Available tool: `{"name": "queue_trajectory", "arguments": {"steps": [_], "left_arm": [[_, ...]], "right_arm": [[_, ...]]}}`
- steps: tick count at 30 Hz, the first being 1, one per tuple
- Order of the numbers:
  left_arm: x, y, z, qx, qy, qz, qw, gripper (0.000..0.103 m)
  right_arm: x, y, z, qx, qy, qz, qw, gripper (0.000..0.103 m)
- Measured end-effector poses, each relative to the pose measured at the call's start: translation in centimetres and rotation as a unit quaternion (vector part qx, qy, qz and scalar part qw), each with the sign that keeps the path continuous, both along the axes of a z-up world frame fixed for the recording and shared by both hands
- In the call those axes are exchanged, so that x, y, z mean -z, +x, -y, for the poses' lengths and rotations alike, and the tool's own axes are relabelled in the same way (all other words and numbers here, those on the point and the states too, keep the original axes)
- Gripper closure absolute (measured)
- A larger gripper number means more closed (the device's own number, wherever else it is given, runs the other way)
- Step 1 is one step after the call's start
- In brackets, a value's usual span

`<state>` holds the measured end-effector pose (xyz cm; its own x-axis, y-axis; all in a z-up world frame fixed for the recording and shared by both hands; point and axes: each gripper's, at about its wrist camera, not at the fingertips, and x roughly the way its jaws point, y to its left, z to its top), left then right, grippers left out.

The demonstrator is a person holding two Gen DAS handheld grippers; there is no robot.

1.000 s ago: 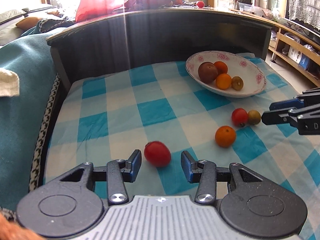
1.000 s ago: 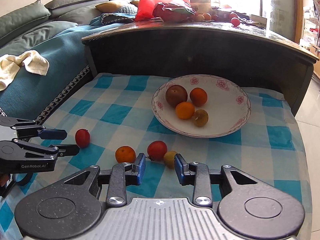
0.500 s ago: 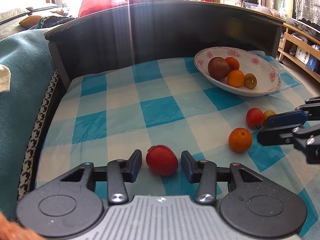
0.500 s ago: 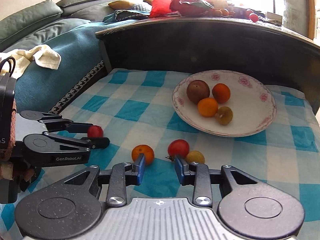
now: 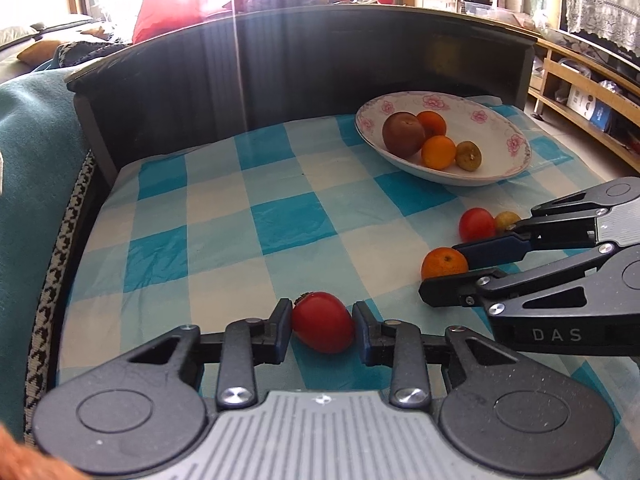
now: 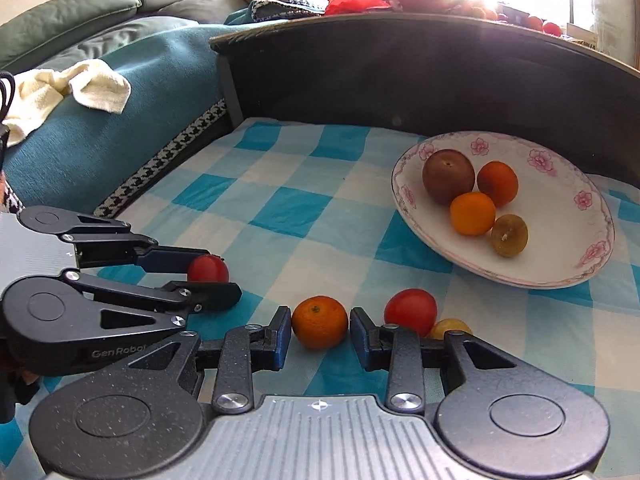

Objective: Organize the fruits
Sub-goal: 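Close the left tool on the red tomato while the right tool grasps the mandarin, then carry the red tomato and mandarin over the flowered plate with both tools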

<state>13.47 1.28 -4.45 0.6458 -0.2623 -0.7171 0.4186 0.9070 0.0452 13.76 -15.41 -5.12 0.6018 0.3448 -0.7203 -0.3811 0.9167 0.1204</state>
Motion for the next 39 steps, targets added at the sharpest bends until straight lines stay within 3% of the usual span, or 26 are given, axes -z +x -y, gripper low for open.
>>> {"name": "queue_trajectory", "arguments": {"steps": [7,16,23,33,39], "left_arm": [[-0.1,-0.4,0.2,0.010,-0.007,-0.005,0.9999,0.062],[-0.8,-2.7,2.1,0.064,-0.014,-0.004,0.9979,0.062],[-0.4,-4.3,4.0,0.099,-0.004,-0.005,0.9950,0.062],[0.3,-4.7,3.8,0.098,-0.003,0.005,0.9951,0.059],[0.0,-4.3,3.9,0.089,-0.010,-0.011,0.9959,0.061]], "right_arm": [[-0.1,-0.2,-0.1,0.006,-0.010,0.007,1.000,0.079],[-1.6,-3.3,1.4,0.017,-0.044,0.000,0.999,0.079],[-1.2,-5.2,3.1,0.045,-0.069,-0.010,0.997,0.079],[-0.8,-4.9,3.1,0.046,-0.056,-0.005,0.997,0.077],[-0.7,-4.8,2.9,0.041,-0.063,-0.002,0.997,0.078]]}}
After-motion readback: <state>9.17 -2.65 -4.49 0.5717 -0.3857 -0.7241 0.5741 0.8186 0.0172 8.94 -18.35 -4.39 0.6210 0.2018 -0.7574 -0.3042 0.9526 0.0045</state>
